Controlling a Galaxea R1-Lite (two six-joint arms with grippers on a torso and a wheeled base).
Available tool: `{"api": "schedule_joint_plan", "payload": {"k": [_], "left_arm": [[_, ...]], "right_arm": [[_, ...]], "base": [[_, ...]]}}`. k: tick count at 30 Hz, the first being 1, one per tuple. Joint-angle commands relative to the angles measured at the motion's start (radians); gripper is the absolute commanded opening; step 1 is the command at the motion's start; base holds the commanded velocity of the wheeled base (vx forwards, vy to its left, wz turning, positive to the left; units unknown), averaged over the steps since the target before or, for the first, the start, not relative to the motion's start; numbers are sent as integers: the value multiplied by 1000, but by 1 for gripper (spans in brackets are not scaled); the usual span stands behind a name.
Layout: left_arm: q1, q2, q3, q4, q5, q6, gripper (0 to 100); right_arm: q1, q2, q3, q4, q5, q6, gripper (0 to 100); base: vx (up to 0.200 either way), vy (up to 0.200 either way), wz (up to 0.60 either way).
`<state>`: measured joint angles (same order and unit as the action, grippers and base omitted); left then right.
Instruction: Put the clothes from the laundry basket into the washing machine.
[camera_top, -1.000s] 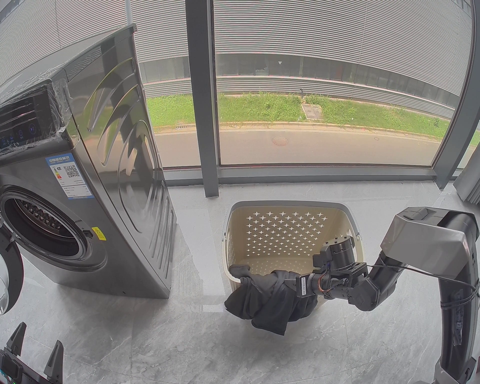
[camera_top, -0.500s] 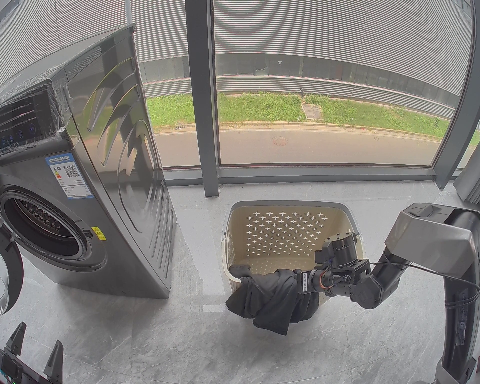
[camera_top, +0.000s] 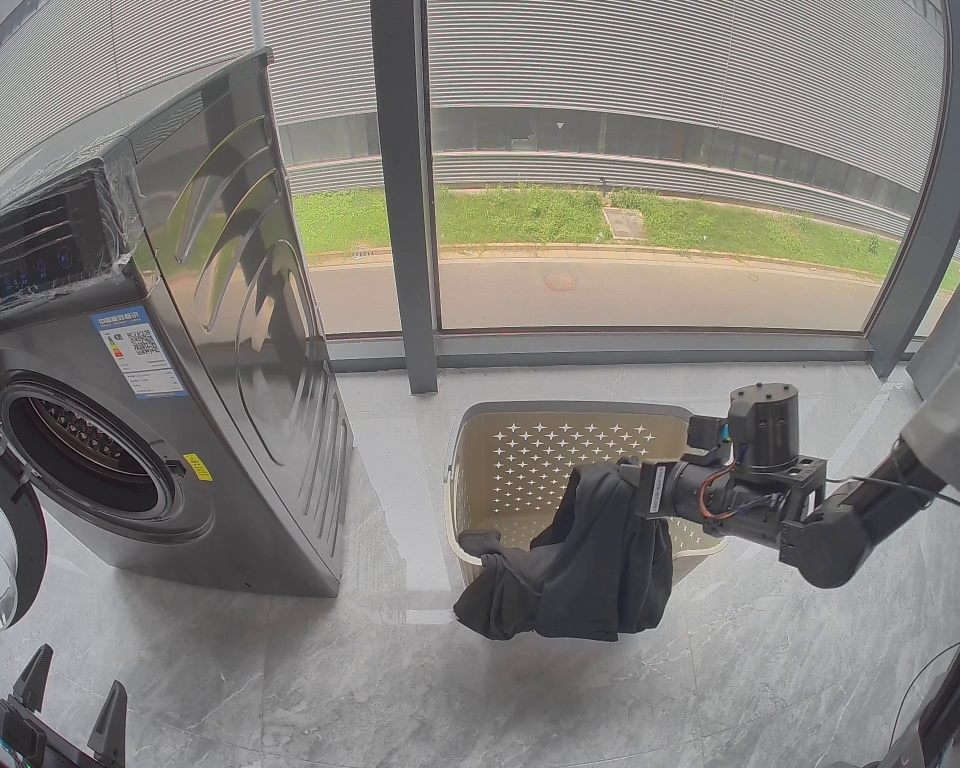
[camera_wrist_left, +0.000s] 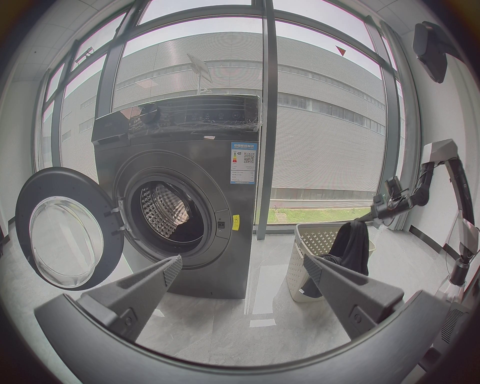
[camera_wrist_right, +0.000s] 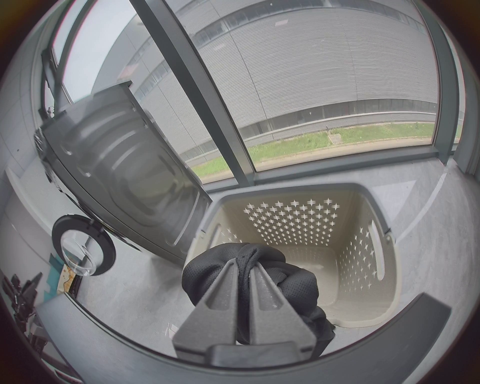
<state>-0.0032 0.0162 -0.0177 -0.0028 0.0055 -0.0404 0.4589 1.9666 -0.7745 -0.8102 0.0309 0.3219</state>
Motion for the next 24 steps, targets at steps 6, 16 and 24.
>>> {"api": "schedule_joint_plan", "payload": {"k": [6,16,24], "left_arm": [[0,-16,18,0,1,5,100],[0,-16,18,0,-1,4,100],[0,-16,18,0,-1,13,100]], "right_arm": [[43,-407,127,5,-25,0,0],[106,-597,205,6,-20,-12,0],[107,-601,227,-3,-16,-43,0]], "base": [[0,0,0],[0,0,0],[-150,0,0]]}}
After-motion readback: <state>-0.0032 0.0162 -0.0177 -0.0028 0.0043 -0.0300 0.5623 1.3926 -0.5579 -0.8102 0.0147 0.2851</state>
